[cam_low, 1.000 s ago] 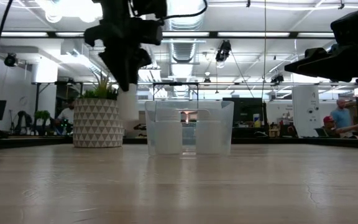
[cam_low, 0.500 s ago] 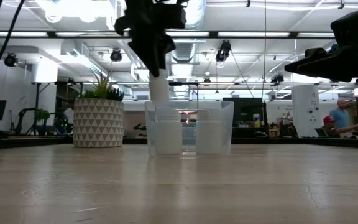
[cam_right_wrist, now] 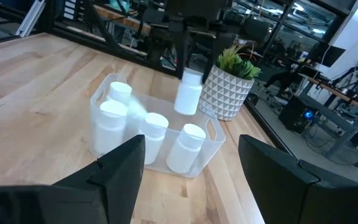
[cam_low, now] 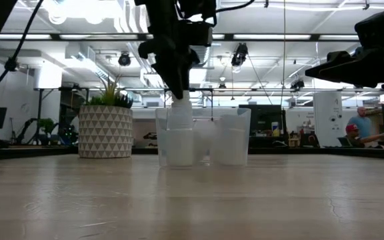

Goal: Pick and place pill bottles into a basket
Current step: Put the white pill bottle into the transparent container

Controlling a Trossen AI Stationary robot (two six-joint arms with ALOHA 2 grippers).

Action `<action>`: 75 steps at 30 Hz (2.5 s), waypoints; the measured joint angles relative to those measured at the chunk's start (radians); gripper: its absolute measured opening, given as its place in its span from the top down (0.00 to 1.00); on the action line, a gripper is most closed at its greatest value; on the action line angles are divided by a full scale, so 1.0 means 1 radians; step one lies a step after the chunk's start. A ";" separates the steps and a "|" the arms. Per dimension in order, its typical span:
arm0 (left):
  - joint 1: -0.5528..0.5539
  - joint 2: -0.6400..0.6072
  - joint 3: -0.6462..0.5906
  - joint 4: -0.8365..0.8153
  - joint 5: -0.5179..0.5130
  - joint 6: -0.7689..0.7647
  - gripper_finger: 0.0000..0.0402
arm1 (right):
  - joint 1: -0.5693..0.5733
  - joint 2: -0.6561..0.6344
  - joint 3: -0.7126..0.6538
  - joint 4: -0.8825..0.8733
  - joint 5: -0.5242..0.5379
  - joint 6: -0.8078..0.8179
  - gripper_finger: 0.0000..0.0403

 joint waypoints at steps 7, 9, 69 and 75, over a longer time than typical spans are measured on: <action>0.004 0.000 0.002 -0.006 0.000 0.000 0.64 | 0.000 0.000 0.000 0.000 0.000 0.000 0.38; 0.004 0.000 0.002 -0.012 0.000 -0.001 0.64 | 0.000 0.000 0.000 0.000 0.000 0.000 0.38; 0.108 0.052 -0.006 0.008 0.126 -0.053 0.64 | 0.000 -0.001 0.000 0.000 0.000 0.000 0.38; 0.125 0.116 -0.006 0.017 0.131 -0.025 0.64 | 0.000 0.000 0.000 0.000 -0.001 0.000 0.38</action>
